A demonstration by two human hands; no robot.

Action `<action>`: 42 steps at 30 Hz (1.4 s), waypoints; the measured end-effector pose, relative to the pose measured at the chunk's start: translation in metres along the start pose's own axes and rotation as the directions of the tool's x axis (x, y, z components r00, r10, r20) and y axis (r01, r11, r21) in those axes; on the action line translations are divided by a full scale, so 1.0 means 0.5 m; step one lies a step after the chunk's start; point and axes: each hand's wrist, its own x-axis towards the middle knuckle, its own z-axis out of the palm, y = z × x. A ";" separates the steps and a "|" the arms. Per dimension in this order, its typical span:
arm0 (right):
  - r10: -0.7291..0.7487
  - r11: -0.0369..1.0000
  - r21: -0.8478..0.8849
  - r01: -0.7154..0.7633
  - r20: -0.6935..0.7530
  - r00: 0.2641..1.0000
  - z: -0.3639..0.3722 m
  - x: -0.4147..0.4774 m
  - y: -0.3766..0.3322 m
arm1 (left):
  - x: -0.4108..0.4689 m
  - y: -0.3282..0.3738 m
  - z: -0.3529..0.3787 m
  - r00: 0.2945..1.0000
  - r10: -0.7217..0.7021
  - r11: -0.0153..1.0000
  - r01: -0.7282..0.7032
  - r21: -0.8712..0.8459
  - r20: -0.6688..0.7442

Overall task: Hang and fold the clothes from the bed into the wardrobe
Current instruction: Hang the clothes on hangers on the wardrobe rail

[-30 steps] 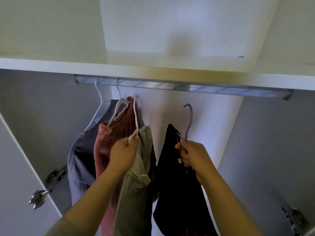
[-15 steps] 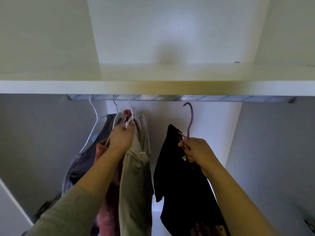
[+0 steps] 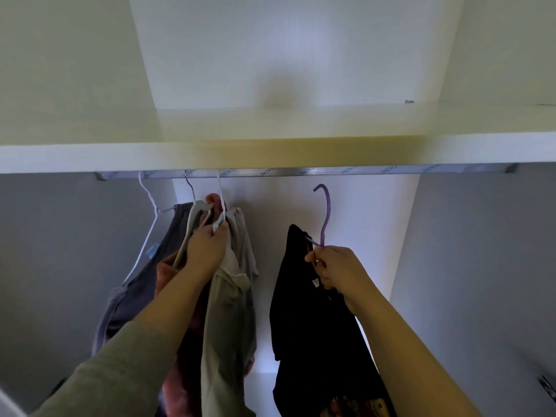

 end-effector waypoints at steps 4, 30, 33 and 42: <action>0.017 1.000 -0.012 -0.017 -0.004 1.000 0.015 0.005 0.000 | -0.003 -0.005 -0.008 1.000 0.024 1.000 -0.024 -0.017 0.011; -0.048 0.997 -0.049 0.052 0.076 0.996 0.172 0.127 -0.125 | -0.135 -0.071 -0.083 1.000 0.026 0.988 -0.024 -0.152 0.010; -0.042 0.994 -0.101 0.047 0.056 0.998 0.182 0.131 -0.089 | -0.143 -0.065 -0.084 0.999 0.026 0.985 -0.022 -0.171 0.020; -0.233 0.938 -0.263 0.227 0.007 0.972 0.146 0.068 -0.068 | -0.177 -0.035 -0.093 0.998 0.057 0.976 -0.054 -0.213 0.009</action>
